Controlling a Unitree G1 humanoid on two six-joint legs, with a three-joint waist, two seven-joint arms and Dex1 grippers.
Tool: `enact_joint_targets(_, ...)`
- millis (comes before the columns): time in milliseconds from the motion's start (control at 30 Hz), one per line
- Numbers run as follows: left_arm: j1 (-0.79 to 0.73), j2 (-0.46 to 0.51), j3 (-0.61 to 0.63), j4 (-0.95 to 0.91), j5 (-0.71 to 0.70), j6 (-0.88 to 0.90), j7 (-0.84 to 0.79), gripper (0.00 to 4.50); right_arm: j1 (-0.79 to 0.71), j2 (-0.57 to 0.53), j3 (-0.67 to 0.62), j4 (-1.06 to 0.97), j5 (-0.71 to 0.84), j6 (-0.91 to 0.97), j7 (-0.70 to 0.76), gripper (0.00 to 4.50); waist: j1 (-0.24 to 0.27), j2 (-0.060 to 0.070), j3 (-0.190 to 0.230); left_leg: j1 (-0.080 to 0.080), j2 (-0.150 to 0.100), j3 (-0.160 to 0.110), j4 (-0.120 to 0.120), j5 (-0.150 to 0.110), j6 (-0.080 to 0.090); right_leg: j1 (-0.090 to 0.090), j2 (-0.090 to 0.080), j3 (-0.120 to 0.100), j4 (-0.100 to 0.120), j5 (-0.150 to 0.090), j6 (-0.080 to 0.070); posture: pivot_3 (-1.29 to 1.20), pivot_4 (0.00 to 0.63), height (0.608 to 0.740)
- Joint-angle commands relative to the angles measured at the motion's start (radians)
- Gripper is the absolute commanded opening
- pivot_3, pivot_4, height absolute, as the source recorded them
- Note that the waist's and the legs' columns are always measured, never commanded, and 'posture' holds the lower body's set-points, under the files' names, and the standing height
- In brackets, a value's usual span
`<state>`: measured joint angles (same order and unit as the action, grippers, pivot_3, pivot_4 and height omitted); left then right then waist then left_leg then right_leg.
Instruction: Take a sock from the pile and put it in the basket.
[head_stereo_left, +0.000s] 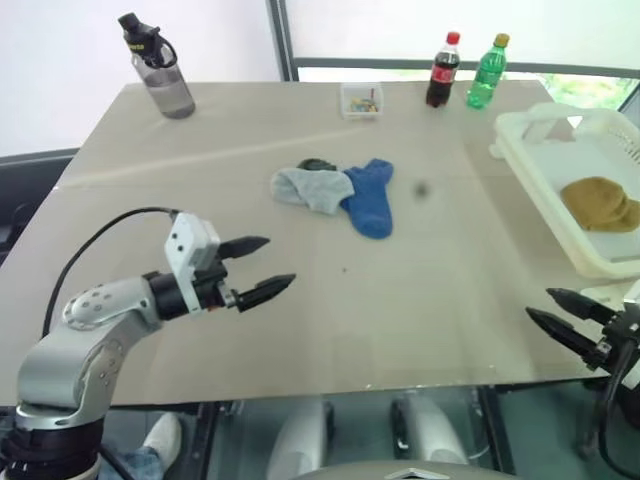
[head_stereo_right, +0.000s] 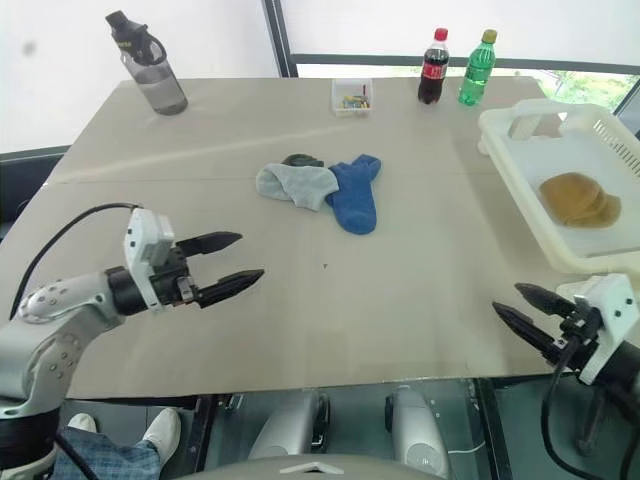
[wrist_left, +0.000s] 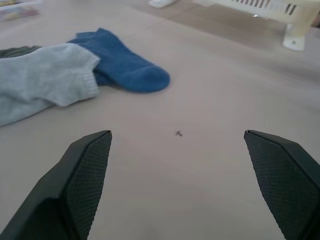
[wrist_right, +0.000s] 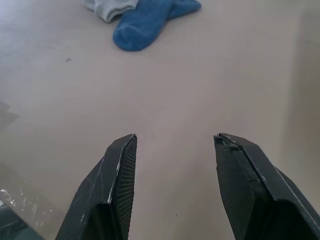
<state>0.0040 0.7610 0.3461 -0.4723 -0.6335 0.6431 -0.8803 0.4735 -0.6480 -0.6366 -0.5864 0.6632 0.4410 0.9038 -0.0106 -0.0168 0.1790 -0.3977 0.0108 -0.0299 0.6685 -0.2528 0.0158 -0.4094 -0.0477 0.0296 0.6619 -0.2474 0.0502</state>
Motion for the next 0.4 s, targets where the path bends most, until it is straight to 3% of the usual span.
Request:
enact_joint_targets(33, 0.039, 0.014, 0.06, -0.053, -0.031, 0.004, 0.014, 4.5, 0.009, -0.008, -0.051, 0.026, -0.008, -0.074, 0.04, 2.49, 0.0, 0.0, 0.0, 0.0, 0.0, 0.0, 0.0, 0.0, 0.0, 0.0, 0.0, 0.0, 0.0, 0.0, 0.0, 0.0, 0.15, 0.74)
enact_joint_targets(400, 0.149, 0.033, 0.132, -0.088, -0.053, -0.002, 0.022, 4.5, 0.005, -0.036, -0.022, 0.06, -0.007, -0.089, 0.06, 2.49, 0.001, 0.0, 0.0, 0.0, 0.0, 0.0, 0.0, 0.0, 0.0, 0.0, 0.0, 0.0, 0.0, 0.0, -0.001, 0.0, 0.15, 0.74)
